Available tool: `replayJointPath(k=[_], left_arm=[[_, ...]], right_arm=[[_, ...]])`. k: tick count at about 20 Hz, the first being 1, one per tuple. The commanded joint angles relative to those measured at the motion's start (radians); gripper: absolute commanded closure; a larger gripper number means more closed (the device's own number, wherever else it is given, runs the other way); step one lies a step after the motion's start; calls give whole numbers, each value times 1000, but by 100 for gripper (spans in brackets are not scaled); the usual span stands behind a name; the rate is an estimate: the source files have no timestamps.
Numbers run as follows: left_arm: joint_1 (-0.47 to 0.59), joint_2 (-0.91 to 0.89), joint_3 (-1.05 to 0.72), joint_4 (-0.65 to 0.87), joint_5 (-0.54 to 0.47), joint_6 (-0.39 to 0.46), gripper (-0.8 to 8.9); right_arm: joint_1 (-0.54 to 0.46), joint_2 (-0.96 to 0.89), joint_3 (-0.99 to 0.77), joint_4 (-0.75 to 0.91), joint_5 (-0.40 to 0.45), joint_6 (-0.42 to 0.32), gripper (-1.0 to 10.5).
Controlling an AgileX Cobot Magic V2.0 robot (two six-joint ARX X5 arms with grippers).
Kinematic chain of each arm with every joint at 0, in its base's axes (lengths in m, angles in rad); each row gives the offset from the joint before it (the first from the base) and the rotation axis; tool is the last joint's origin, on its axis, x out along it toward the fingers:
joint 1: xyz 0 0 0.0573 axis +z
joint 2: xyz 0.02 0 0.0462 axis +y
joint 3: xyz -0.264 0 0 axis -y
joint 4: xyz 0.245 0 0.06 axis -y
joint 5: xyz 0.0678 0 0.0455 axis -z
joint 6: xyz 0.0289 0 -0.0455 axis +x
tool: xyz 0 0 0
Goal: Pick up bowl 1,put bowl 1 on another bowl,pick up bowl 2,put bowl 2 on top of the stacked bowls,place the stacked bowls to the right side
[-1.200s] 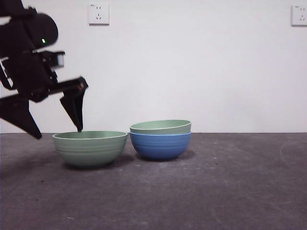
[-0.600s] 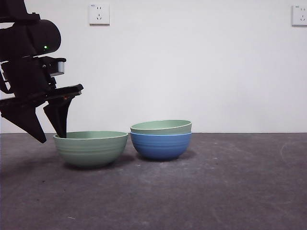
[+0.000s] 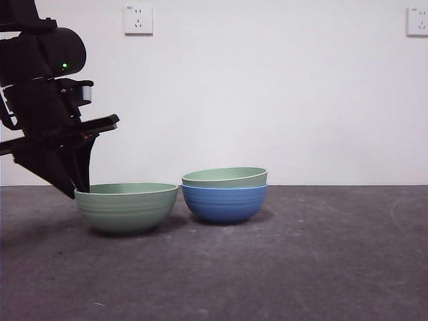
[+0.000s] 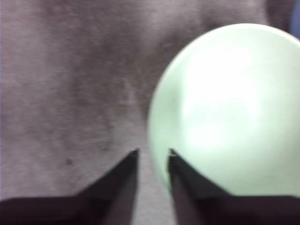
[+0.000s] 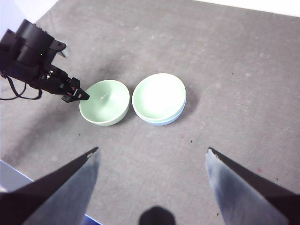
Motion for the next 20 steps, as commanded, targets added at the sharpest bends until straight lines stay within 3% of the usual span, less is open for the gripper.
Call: replayJointPath(k=[1,8,14,20], left_arm=[[-13,11,-1,2,27,-15,822],[-14,5,19,-14,27,-40,822],[-46,-18,215,-144,51,-30,822],[-139,-2,347,-67,50,-33,820]], right_arm=[[3,-16,-3,5,0,18,568],[2,-54,-3,-15,2,29,568],[2,-58,-3,-45,3,27,568],[2,-57,-2,-45,2,17,568]])
